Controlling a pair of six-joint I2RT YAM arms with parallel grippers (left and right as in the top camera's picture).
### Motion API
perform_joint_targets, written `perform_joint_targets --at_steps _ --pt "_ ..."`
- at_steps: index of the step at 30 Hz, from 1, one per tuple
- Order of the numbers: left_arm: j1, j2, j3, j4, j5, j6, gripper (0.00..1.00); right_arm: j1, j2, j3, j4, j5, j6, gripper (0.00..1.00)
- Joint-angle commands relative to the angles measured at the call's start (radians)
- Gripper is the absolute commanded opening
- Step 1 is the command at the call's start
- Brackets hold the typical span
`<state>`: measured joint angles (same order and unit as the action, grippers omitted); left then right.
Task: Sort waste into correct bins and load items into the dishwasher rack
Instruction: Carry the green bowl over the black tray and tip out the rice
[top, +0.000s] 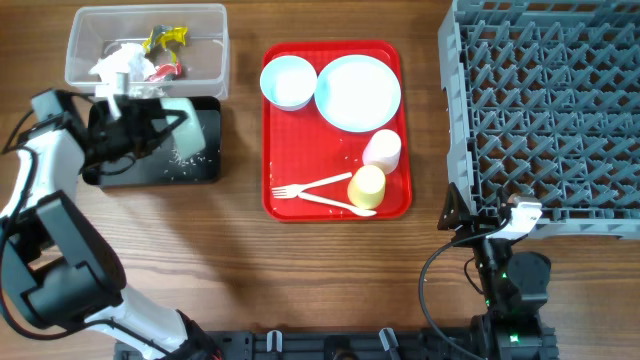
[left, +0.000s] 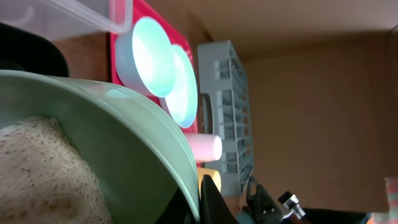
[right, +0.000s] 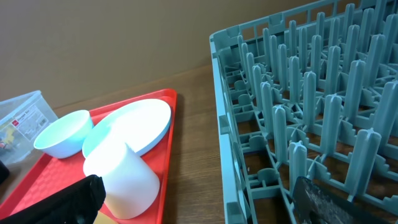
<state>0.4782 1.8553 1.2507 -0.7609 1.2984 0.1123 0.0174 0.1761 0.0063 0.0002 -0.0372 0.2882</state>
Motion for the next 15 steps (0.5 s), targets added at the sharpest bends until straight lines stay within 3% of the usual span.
perform_joint_targets --at_steps 1,15 --pt "0.033 0.008 -0.004 0.004 0.082 0.019 0.04 0.001 0.004 -0.001 0.002 -0.016 0.011 1.0" --pt "0.04 0.01 -0.004 0.077 0.278 0.014 0.04 0.001 0.004 -0.001 0.002 -0.016 0.011 1.0"
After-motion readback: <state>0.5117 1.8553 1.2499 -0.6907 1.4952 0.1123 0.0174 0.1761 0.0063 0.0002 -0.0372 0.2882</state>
